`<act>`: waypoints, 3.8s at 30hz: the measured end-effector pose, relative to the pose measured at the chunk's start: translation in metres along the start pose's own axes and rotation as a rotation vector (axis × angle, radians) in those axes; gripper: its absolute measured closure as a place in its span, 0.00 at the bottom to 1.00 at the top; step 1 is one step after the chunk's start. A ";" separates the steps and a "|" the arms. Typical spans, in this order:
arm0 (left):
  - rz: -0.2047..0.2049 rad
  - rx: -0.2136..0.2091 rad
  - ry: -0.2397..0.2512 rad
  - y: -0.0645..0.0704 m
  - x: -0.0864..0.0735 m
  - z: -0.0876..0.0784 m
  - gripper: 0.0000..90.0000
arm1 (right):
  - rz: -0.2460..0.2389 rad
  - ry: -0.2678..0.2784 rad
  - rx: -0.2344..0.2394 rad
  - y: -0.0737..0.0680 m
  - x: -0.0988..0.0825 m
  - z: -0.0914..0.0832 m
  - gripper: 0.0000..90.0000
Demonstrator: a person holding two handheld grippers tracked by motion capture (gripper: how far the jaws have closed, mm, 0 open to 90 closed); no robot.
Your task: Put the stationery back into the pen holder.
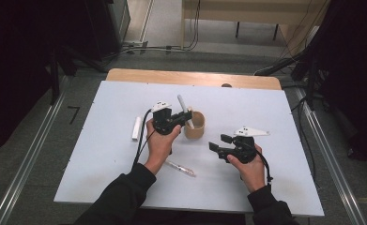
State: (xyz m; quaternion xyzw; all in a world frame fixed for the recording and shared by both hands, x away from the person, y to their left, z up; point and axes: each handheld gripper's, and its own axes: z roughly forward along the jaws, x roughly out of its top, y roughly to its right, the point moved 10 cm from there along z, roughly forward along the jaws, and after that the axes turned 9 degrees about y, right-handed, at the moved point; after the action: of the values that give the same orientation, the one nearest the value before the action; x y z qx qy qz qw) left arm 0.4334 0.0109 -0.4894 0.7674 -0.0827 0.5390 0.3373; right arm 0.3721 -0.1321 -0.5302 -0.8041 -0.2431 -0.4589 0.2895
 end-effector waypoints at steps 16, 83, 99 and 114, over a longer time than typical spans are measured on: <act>0.016 0.017 -0.008 -0.005 -0.008 -0.001 0.78 | -0.005 -0.008 -0.002 -0.001 -0.002 0.001 0.35; 0.106 0.248 -0.095 -0.071 -0.024 -0.080 0.19 | -0.057 -0.030 -0.010 -0.013 -0.008 0.009 0.28; 0.168 0.429 -0.132 -0.110 -0.029 -0.095 0.15 | -0.054 -0.039 -0.025 -0.010 -0.008 0.009 0.23; 0.217 0.523 -0.178 -0.129 -0.038 -0.103 0.24 | -0.052 -0.039 -0.029 -0.009 -0.008 0.008 0.23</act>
State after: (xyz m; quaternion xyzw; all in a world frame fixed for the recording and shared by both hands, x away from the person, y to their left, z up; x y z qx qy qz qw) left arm 0.4017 0.1628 -0.5583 0.8593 -0.0518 0.5054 0.0597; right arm 0.3672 -0.1213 -0.5388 -0.8105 -0.2629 -0.4538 0.2610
